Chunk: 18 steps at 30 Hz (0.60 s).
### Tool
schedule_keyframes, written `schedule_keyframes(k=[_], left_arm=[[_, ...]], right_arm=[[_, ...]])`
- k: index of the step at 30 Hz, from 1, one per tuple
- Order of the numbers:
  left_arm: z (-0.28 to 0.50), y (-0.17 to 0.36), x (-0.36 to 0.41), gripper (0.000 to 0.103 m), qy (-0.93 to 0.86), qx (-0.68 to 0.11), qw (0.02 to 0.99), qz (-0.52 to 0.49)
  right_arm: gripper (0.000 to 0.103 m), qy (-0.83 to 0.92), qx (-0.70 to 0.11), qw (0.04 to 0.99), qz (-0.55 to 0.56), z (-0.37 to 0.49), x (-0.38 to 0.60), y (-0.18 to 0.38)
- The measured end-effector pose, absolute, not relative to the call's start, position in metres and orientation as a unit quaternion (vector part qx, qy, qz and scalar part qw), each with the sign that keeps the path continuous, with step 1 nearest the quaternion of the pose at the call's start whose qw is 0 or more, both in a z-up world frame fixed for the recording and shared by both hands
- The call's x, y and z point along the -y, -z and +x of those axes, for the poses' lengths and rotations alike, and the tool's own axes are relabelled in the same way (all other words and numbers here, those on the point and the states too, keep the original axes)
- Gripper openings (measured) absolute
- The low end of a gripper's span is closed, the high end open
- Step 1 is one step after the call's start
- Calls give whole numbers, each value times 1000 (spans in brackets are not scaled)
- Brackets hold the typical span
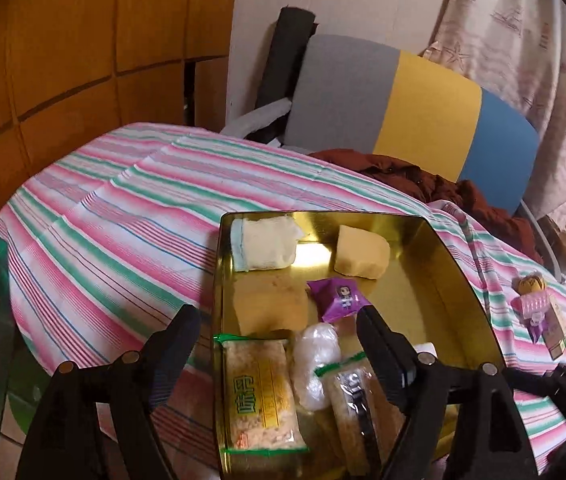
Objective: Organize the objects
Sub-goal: 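Carry the sponge and biscuit roll into the gold tray and open both grippers, then withdraw both grippers from the tray toward the remaining items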
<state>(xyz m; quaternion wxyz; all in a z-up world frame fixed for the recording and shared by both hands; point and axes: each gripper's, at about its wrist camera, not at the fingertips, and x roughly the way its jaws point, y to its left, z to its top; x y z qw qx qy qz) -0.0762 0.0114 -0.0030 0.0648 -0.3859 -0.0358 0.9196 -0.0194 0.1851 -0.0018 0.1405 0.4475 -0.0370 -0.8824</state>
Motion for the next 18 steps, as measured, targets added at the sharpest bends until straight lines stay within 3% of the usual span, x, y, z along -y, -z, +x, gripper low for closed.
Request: schedule_keyframes(k=[18], left_arm=[[-37,0,-51,82,-920,-13,119,-374]], right_arm=[[103,916,11,28,400,7,-219,-20]])
